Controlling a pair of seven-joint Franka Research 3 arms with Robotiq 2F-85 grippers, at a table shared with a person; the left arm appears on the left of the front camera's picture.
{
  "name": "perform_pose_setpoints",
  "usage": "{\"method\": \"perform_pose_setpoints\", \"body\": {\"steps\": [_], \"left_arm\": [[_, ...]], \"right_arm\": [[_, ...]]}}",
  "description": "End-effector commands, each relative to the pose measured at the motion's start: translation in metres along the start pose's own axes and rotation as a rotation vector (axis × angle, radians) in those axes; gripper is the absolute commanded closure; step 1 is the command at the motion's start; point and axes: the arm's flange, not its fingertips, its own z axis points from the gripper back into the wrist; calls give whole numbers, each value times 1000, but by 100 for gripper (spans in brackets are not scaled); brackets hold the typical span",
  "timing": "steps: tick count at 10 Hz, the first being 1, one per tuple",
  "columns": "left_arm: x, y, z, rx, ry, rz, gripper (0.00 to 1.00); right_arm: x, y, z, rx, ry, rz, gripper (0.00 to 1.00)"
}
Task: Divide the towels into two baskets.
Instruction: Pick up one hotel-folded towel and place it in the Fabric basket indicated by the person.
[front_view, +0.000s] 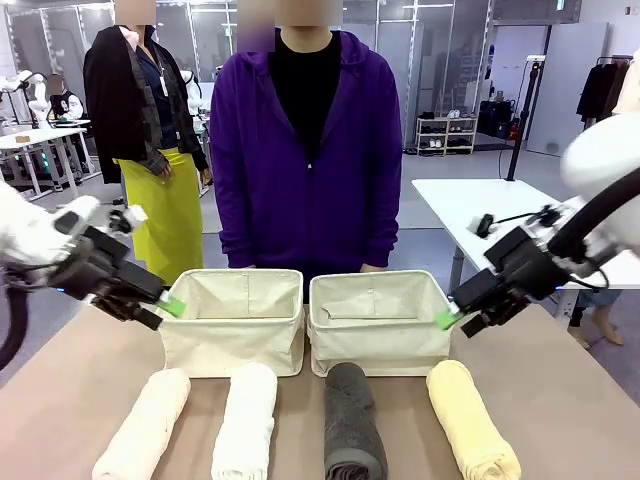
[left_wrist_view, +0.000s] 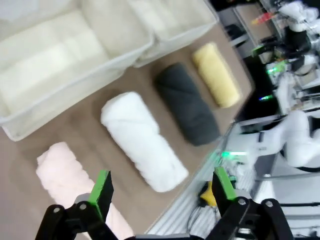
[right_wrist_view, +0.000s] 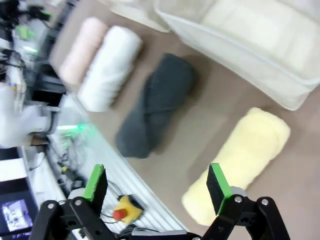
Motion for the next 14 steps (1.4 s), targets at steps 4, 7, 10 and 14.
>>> {"method": "perform_pose_setpoints", "body": {"steps": [4,7,10,14], "left_arm": [[-73,56,107,-359,-276,62,0],[-143,81,191,-294,-416,60,0],[-193,97,242,-196,-611,153,0],[-203,97,248,-179,-615,182,0]], "right_arm": [[-76,-71,112,386,-349,-234,0],[-158,-129,202,337,-569,-410,0],[-233,-161,253,293,-766,-538,0],[-250,-163,264,272,-778,-577,0]]}}
